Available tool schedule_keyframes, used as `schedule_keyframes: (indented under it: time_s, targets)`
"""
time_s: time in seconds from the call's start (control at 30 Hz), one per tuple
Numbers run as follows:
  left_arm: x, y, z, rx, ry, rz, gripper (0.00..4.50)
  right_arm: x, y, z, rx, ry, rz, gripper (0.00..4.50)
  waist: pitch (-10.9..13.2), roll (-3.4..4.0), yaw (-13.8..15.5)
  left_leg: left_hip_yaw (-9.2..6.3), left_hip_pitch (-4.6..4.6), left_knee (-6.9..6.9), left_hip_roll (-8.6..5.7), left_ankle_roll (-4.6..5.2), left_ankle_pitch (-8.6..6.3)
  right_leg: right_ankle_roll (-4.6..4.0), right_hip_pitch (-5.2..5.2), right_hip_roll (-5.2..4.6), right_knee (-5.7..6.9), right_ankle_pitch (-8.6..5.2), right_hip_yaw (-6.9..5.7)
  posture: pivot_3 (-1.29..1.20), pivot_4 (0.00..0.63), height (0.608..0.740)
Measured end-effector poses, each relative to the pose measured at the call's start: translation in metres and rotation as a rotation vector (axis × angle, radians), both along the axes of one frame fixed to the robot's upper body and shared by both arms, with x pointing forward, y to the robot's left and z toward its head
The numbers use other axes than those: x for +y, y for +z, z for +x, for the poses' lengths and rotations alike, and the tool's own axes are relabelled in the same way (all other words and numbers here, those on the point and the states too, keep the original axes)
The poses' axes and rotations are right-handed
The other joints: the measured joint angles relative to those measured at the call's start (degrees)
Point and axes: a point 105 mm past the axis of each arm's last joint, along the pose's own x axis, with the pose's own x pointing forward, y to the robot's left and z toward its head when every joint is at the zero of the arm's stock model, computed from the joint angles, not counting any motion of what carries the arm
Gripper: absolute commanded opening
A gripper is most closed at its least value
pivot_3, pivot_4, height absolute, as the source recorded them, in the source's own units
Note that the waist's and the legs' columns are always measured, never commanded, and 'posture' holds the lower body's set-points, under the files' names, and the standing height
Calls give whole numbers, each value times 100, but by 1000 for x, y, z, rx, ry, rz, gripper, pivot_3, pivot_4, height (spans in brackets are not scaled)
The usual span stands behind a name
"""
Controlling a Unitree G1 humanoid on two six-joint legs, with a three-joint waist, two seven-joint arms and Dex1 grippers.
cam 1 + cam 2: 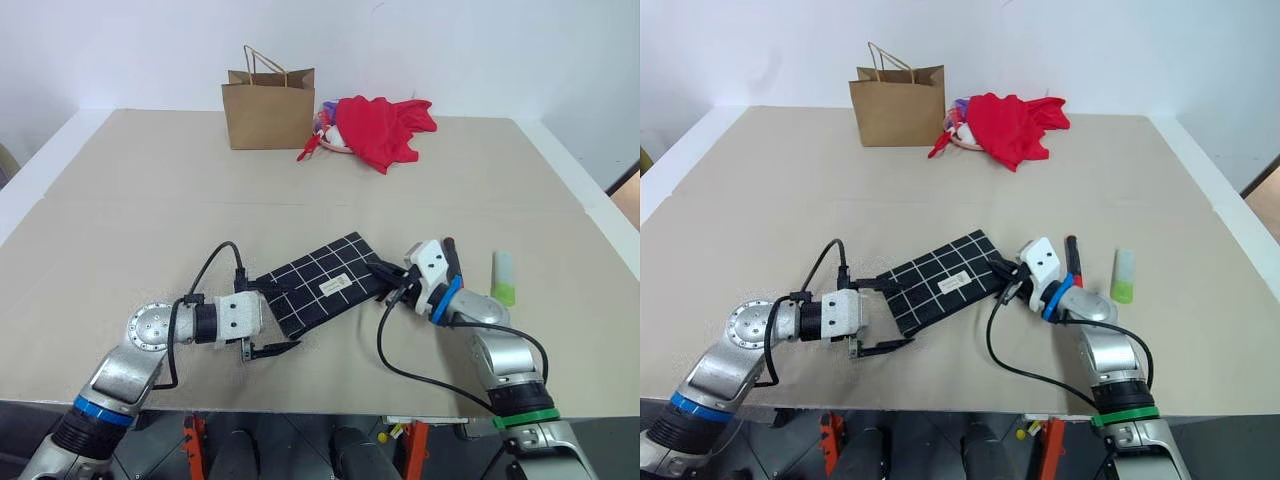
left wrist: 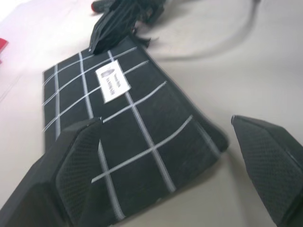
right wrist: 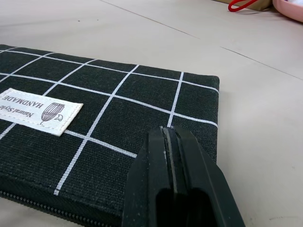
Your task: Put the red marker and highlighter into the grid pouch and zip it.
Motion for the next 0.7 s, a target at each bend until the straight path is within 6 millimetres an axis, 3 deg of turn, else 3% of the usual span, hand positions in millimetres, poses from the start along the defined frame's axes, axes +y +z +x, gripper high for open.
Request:
schedule_keyframes:
  time_s: [0.4, 0.7]
  targets:
    - [1, -13, -2, -125, -62, 76, 4500, 3, -1, 0, 0, -4, 5, 67, -6, 9, 0, 0, 2, 0, 0, 1, 1, 0, 3, 0, 0, 0, 0, 0, 150, 740]
    - [-6, -11, 17, -214, -66, 104, 4500, 6, -2, 0, 4, 2, 13, 67, -9, 15, -9, 0, 50, 1, -2, 15, 12, -13, 56, 0, 1, -1, 1, 0, 150, 740]
